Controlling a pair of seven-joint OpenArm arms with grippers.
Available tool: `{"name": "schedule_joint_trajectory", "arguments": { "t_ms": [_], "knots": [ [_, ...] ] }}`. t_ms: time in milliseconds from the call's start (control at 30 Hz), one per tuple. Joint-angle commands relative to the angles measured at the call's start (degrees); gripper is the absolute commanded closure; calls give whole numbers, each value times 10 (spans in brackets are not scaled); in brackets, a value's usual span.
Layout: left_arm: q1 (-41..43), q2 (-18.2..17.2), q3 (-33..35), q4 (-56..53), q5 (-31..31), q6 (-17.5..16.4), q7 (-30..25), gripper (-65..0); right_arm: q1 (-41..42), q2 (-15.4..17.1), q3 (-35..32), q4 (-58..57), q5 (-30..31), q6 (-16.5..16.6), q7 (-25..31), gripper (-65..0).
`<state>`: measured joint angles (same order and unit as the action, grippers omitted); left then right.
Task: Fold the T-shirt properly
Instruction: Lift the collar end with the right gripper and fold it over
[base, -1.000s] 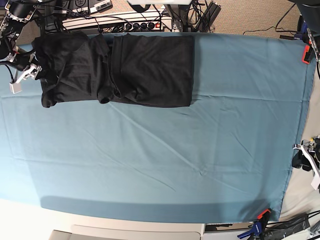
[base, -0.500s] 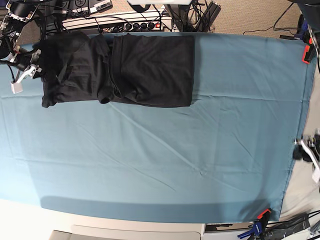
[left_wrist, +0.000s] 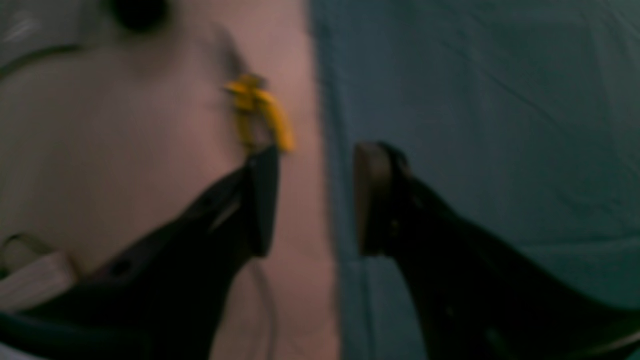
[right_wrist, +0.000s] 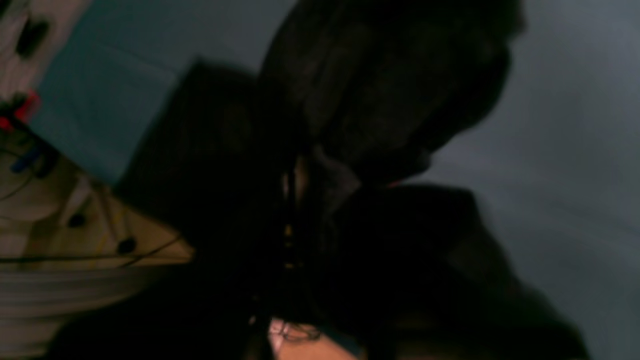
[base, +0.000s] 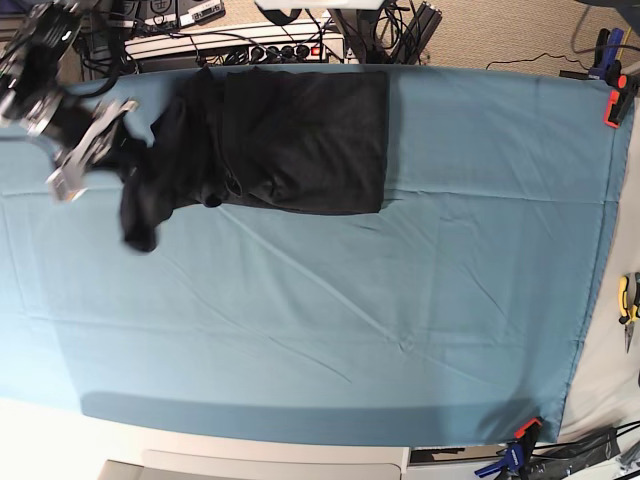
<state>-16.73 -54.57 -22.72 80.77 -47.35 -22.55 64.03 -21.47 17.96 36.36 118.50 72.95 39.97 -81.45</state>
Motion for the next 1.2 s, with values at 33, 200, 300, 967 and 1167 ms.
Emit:
{"name": "schedule_joint_trajectory", "arguments": {
  "t_ms": [33, 200, 300, 967, 1167],
  "knots": [
    [-12, -42, -31, 8, -12, 0, -15, -258, -13, -20, 4, 36, 8, 0, 14, 0],
    [-12, -92, -74, 8, -31, -9, -14, -258, -22, -81, 1, 49, 5, 0, 14, 0],
    [-12, -108, -87, 8, -39, -9, -14, -258, -22, -101, -30, 49, -16, 0, 14, 0],
    [-12, -110, -90, 8, -39, -13, -10, -258, 28, -156, -319, 48, -327, -53, 150, 0],
    [-12, -110, -90, 8, -39, -13, -10, -258, 28, -157, -367, 48, -407, -86, 189, 0]
  ]
}}
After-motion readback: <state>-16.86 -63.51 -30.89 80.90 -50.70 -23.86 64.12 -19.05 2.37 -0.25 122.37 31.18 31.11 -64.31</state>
